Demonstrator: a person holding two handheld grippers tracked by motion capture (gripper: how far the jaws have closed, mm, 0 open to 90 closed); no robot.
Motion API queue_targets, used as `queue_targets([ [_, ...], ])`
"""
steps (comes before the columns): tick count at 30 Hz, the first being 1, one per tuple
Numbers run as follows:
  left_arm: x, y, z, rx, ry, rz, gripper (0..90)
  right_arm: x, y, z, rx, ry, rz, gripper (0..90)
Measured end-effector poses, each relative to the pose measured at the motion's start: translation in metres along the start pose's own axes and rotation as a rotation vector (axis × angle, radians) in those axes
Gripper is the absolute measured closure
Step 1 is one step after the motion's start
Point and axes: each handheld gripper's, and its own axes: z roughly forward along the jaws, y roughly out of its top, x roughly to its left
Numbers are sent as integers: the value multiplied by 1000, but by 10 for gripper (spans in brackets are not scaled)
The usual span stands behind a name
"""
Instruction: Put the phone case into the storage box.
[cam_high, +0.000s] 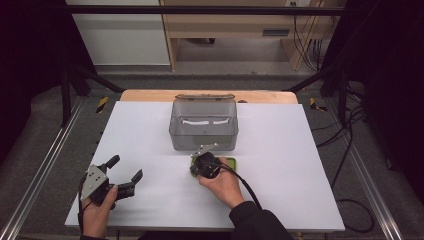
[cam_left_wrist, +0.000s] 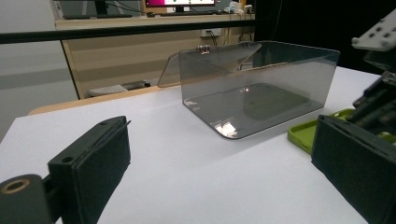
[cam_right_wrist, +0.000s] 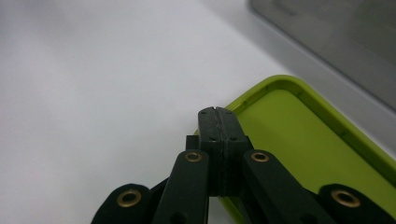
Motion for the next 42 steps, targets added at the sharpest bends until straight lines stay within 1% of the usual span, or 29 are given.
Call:
queue_targets([
  [1,0,0,0,0,0,-1,45,6,-1,-1,9,17,-19,900],
  [2,0,0,0,2,1,-1,45,18,-4,-3,23,49,-53,900],
  [3,0,0,0,2,1,-1,45,18,-4,-3,23,49,-53,900],
  [5,-1,0,1,3,-1,0,45,31,-7,-4,32,96,-81,900],
  [6,-1,0,1,5,-1,1,45,37,-9,-5,32,110,-100,900],
  [9,-1,0,1,9,-1,4,45,53,-15,-8,38,163,-127,900],
  [11,-2,0,2,12,-2,6,45,61,-18,-10,38,179,-154,900],
  [12,-2,0,2,13,-3,6,45,64,-19,-11,40,199,-161,900],
  [13,-3,0,2,14,-4,6,45,67,-21,-12,37,205,-173,900],
  [14,-3,0,2,14,-4,6,45,69,-23,-13,33,214,-175,900],
  [17,-3,-1,3,20,-6,7,45,72,-26,-14,34,225,-175,900],
  [18,-3,-1,3,20,-6,7,46,74,-28,-15,29,249,-172,900],
  [24,-4,-1,4,28,-7,6,47,78,-33,-17,18,263,-178,900],
  [27,-4,-1,4,31,-9,9,48,77,-33,-18,7,258,-181,900],
  [28,-4,-1,4,30,-9,7,47,73,-33,-20,-29,245,-166,900],
  [29,-4,-1,4,29,-7,7,47,73,-33,-20,-29,245,-166,900],
  [30,-4,-1,4,31,-5,6,48,69,-33,-23,-64,221,-165,900],
  [31,-4,-1,4,31,-5,6,48,69,-33,-23,-64,221,-165,900],
  [33,-4,-1,4,36,-4,6,48,63,-34,-28,-96,200,-141,900],
  [35,-5,-1,4,36,-9,4,49,57,-35,-32,-127,161,-133,900],
  [36,-6,-1,5,45,-15,5,49,52,-37,-35,-149,125,-125,900],
  [38,-7,-2,6,55,-18,6,48,45,-40,-38,-175,108,-113,900],
  [39,-8,-2,6,62,-19,9,48,42,-41,-41,-185,87,-107,900],
  [40,-8,-2,7,70,-21,11,48,42,-41,-41,-185,87,-107,900],
  [41,-9,-2,7,82,-26,9,48,37,-43,-44,-197,74,-103,896],
  [42,-9,-3,8,90,-30,8,48,33,-46,-48,-211,62,-92,876],
])
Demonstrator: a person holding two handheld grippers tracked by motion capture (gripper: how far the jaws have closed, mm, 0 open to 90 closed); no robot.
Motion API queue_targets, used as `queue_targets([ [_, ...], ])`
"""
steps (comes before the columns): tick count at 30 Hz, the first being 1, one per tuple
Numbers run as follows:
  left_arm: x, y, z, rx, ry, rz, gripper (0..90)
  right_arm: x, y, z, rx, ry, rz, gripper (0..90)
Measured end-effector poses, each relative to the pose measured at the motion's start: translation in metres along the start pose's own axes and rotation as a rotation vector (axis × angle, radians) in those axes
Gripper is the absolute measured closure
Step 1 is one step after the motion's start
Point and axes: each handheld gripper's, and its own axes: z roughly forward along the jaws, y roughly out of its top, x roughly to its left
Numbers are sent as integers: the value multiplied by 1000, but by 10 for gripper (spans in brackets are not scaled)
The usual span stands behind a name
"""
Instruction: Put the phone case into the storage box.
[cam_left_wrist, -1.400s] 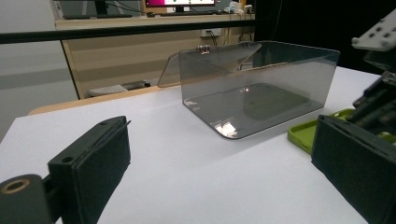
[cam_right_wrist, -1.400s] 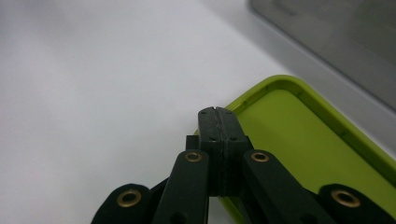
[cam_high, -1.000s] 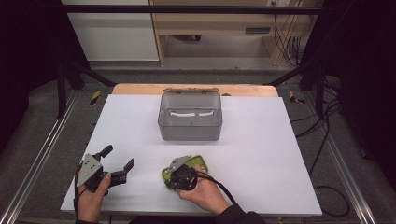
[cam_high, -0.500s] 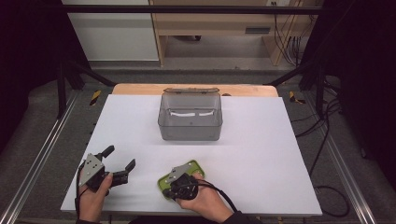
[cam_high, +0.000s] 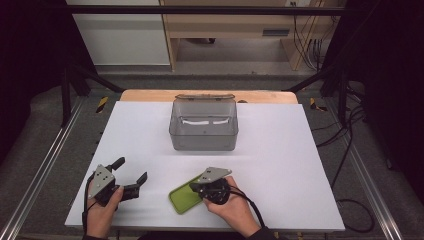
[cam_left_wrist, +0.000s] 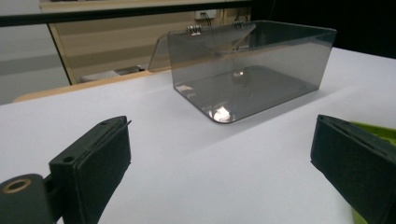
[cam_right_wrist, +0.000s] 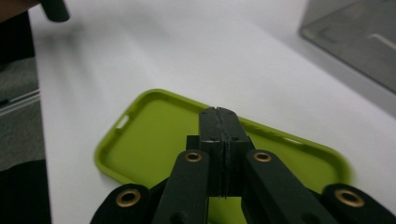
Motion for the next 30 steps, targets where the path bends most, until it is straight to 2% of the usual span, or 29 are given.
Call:
queue_targets([
  [1,0,0,1,7,-2,4,48,-5,-2,-5,-15,-17,13,850],
  [2,0,0,2,25,-7,3,47,-13,-5,-16,-36,-53,34,770],
  [4,-1,0,3,29,-14,-3,44,-22,-9,-27,-62,-88,39,689],
  [6,-5,1,6,64,-40,-7,38,-31,-13,-39,-79,-123,70,543],
  [7,-8,2,7,77,-45,5,36,-36,-15,-45,-90,-143,85,477],
  [8,-8,2,7,77,-45,5,33,-40,-17,-51,-95,-165,93,416],
  [9,-10,2,9,96,-47,18,33,-40,-17,-51,-95,-165,93,416],
  [13,-17,3,16,153,-66,11,32,-57,-30,-72,-142,-254,124,197],
  [14,-20,4,19,173,-75,-4,33,-64,-37,-81,-162,-310,122,118],
  [15,-20,4,19,173,-75,-4,32,-64,-37,-81,-162,-310,122,118],
  [16,-22,5,24,208,-75,-2,32,-70,-43,-88,-175,-349,126,64],
  [18,-23,6,27,214,-67,-1,36,-73,-46,-92,-185,-363,131,52],
  [19,-25,7,29,226,-71,4,38,-75,-48,-95,-194,-371,131,52],
  [20,-26,9,32,238,-77,2,40,-78,-54,-101,-205,-401,126,57],
  [21,-28,10,35,247,-81,4,40,-78,-54,-101,-205,-401,126,57],
  [24,-33,18,46,272,-113,24,44,-81,-60,-108,-218,-403,116,60],
  [26,-38,23,55,300,-142,36,43,-82,-61,-112,-233,-423,115,74],
  [30,-49,27,74,349,-190,87,43,-80,-65,-119,-246,-448,116,80],
])
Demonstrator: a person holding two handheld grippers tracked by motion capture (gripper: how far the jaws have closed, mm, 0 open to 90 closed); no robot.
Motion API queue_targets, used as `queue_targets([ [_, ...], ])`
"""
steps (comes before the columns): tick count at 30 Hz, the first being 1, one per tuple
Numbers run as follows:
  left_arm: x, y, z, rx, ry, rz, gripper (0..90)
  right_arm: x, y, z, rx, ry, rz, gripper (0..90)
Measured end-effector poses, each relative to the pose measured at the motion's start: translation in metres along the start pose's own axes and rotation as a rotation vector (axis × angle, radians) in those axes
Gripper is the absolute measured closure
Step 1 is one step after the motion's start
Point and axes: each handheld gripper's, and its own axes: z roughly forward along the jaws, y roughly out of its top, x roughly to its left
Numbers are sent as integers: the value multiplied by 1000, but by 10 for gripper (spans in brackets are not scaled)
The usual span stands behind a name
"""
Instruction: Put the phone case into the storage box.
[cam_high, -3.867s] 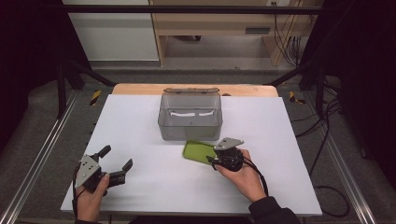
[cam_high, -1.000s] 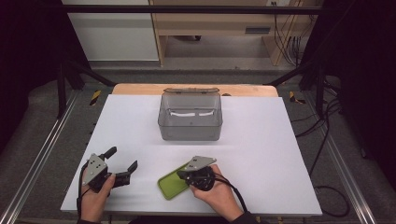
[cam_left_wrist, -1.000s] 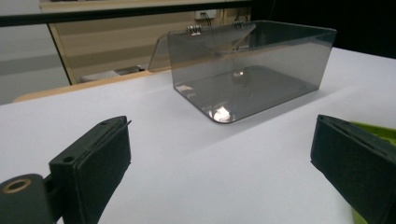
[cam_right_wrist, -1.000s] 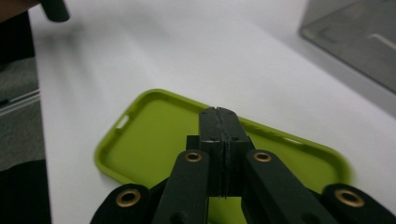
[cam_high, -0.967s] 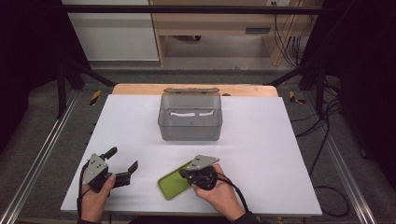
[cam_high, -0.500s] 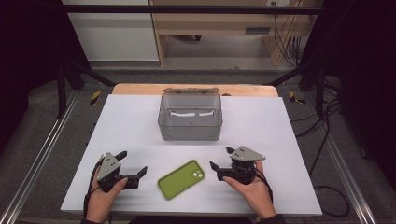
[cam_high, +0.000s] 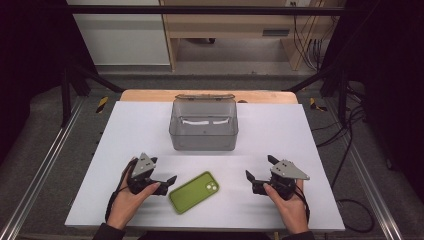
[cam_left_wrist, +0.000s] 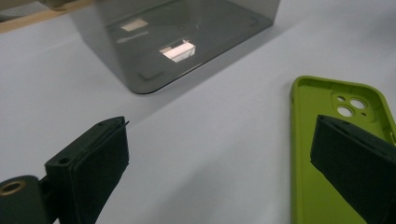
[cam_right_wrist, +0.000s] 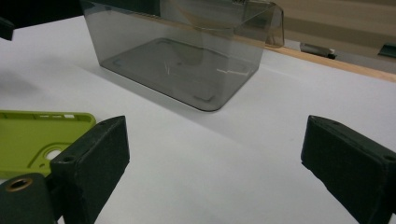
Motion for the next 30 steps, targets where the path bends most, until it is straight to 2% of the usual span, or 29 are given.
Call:
queue_targets([
  [4,-12,-1,7,13,-30,28,46,0,-3,-7,-19,-15,-5,75],
  [6,-15,-4,7,27,-42,27,47,-2,-5,-10,-18,-27,7,76],
  [10,-19,-9,4,42,-47,28,65,-5,-9,-11,-10,-42,22,76],
  [11,-22,-10,3,59,-47,41,78,-6,-9,-11,-9,-51,25,77],
  [13,-23,-11,3,64,-54,51,88,-6,-9,-11,-10,-51,24,77],
  [19,-28,-13,8,107,-73,80,221,-6,-10,-10,-1,-55,26,79],
  [28,-28,-14,7,129,-84,74,430,-6,-11,-9,8,-63,18,79],
  [29,-27,-15,7,134,-83,71,430,-6,-11,-9,11,-64,17,79],
  [30,-26,-15,7,140,-85,70,477,-6,-12,-8,15,-64,14,79],
])
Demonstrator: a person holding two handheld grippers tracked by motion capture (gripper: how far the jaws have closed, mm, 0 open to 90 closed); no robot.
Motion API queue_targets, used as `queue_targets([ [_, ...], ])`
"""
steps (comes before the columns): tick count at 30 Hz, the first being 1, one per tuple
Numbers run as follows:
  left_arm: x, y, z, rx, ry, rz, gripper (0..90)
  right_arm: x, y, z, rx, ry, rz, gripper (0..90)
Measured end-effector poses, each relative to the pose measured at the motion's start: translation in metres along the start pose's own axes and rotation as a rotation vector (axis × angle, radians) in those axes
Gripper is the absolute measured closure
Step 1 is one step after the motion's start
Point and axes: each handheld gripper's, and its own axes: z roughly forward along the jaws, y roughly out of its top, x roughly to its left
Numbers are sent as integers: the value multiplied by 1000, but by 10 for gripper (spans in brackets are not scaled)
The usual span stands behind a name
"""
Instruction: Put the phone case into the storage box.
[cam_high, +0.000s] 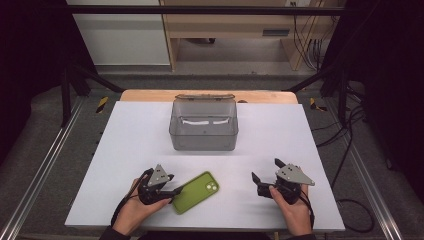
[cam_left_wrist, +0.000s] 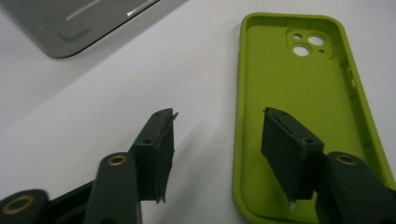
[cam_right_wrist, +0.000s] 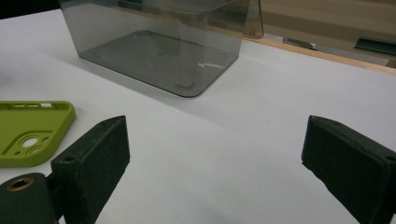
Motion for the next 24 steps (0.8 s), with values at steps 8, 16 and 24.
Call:
queue_targets([
  [8,1,-2,3,13,-29,-24,580,1,-1,1,8,1,-2,81],
  [16,4,-1,2,37,-76,-72,737,1,-1,1,10,1,-3,82],
  [24,4,1,4,54,-115,-121,826,2,-1,2,13,2,2,82],
])
